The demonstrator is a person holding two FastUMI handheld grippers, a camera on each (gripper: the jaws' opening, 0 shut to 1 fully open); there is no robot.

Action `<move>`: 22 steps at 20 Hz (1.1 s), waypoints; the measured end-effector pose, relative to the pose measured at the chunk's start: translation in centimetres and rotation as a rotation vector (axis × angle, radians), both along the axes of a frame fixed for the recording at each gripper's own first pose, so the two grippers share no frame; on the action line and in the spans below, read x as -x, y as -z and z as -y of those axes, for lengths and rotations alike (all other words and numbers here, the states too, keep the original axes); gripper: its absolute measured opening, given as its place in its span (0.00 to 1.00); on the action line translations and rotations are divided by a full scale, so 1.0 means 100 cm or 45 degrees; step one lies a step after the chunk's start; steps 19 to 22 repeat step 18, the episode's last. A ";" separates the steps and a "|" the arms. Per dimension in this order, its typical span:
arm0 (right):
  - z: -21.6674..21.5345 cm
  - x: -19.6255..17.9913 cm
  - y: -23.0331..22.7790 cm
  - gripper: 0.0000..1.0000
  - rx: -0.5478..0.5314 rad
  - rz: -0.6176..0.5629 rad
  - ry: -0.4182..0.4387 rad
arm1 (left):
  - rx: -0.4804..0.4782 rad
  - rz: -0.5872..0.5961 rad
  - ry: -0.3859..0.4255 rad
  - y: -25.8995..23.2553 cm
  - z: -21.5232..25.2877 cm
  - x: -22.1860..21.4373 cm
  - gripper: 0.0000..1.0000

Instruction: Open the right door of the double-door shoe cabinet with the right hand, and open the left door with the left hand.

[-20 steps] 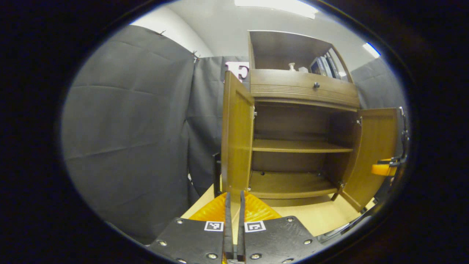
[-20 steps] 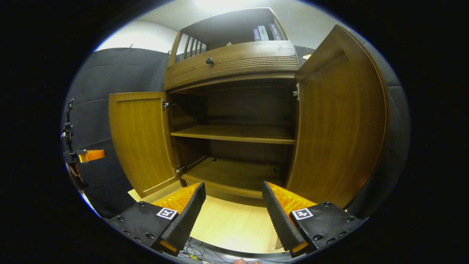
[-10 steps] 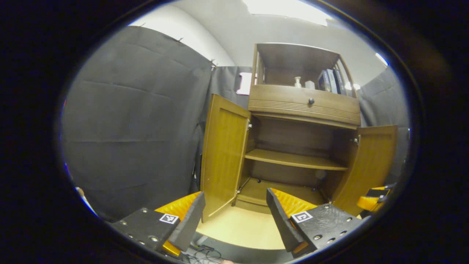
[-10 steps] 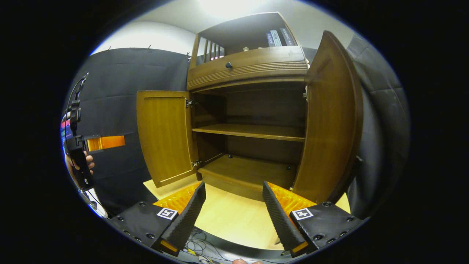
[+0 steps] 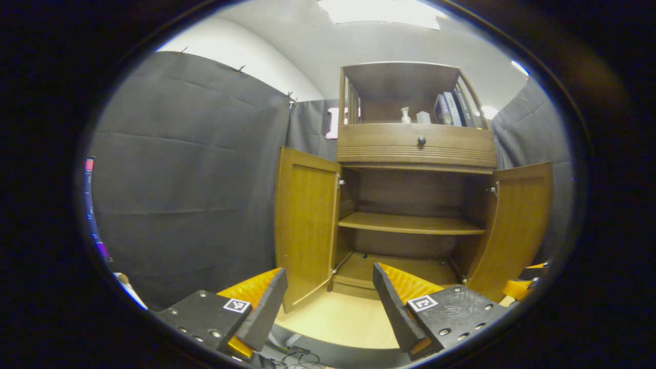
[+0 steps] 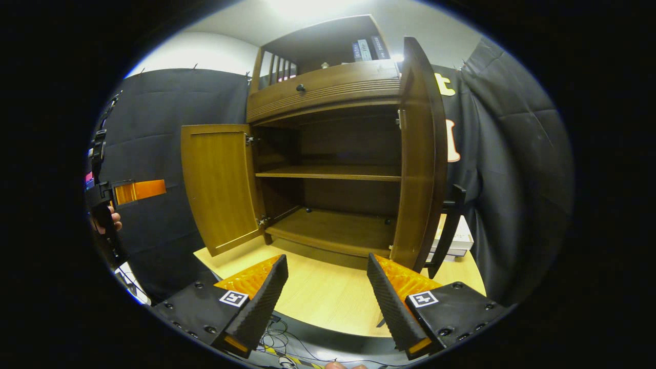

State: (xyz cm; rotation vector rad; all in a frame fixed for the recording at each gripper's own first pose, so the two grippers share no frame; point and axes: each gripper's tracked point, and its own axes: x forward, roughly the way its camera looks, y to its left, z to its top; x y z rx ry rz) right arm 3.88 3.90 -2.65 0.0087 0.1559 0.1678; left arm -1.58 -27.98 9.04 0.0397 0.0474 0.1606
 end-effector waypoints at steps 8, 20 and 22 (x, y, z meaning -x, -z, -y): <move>-0.033 -0.023 -0.038 0.94 0.116 0.120 0.092 | 0.022 0.041 0.153 0.007 -0.016 -0.054 0.96; -0.059 -0.056 -0.042 0.98 0.225 0.055 0.193 | 0.011 0.077 0.061 0.039 -0.071 -0.080 0.96; -0.059 -0.056 -0.042 0.98 0.225 0.055 0.193 | 0.011 0.077 0.061 0.039 -0.071 -0.080 0.96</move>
